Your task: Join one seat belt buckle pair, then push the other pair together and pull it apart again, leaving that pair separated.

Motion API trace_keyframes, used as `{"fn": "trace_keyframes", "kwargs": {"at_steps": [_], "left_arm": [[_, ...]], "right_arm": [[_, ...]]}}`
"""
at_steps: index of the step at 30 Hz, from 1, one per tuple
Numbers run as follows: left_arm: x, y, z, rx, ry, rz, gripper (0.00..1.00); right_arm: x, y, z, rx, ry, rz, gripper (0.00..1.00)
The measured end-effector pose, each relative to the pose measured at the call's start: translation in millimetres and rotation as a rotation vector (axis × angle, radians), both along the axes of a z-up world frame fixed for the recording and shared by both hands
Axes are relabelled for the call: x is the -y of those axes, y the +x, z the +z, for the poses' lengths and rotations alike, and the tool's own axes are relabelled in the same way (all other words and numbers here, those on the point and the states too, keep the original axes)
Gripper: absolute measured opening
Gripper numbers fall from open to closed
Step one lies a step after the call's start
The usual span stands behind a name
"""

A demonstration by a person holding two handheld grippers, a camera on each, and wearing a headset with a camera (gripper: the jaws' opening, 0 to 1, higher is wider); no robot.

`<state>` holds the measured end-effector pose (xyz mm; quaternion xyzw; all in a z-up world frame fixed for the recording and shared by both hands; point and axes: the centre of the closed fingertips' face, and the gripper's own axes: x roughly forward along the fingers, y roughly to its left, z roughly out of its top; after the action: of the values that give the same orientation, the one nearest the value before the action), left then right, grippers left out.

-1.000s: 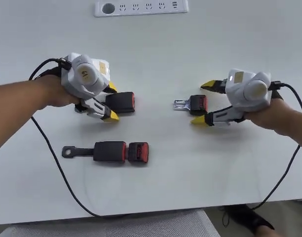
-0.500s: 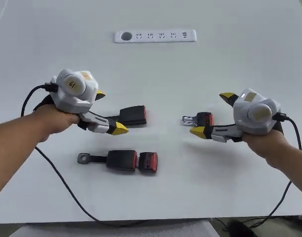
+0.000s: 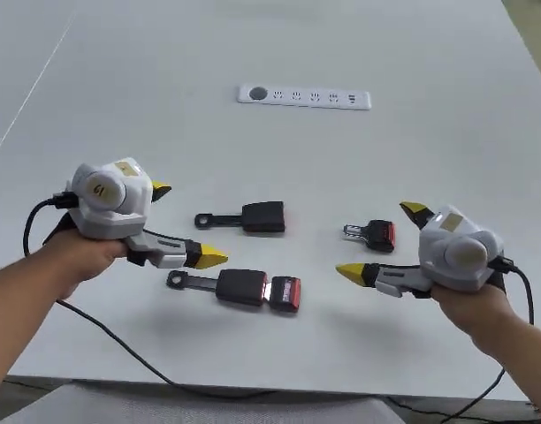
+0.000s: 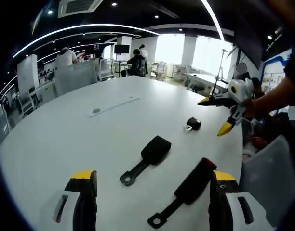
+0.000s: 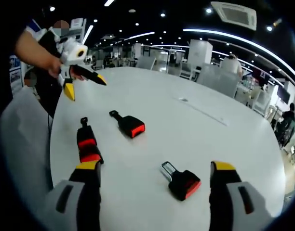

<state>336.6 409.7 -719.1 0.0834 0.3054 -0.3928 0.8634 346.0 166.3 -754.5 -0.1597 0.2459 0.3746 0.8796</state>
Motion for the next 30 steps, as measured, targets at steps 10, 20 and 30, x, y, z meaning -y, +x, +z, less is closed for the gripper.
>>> {"fn": "trace_keyframes", "kwargs": {"at_steps": [10,20,30], "left_arm": [[-28.2,-32.7,14.9,0.060,-0.020,0.005,1.00],[-44.6,-57.0,16.5,0.075,-0.039,0.010,1.00],[-59.9,-80.2,9.8,0.057,-0.053,0.042,1.00]], "right_arm": [[-11.0,-31.6,19.6,0.043,-0.014,0.004,0.99],[-12.6,-59.6,28.9,0.061,-0.005,-0.012,1.00],[-10.3,-85.9,17.0,0.030,-0.003,-0.048,1.00]]}}
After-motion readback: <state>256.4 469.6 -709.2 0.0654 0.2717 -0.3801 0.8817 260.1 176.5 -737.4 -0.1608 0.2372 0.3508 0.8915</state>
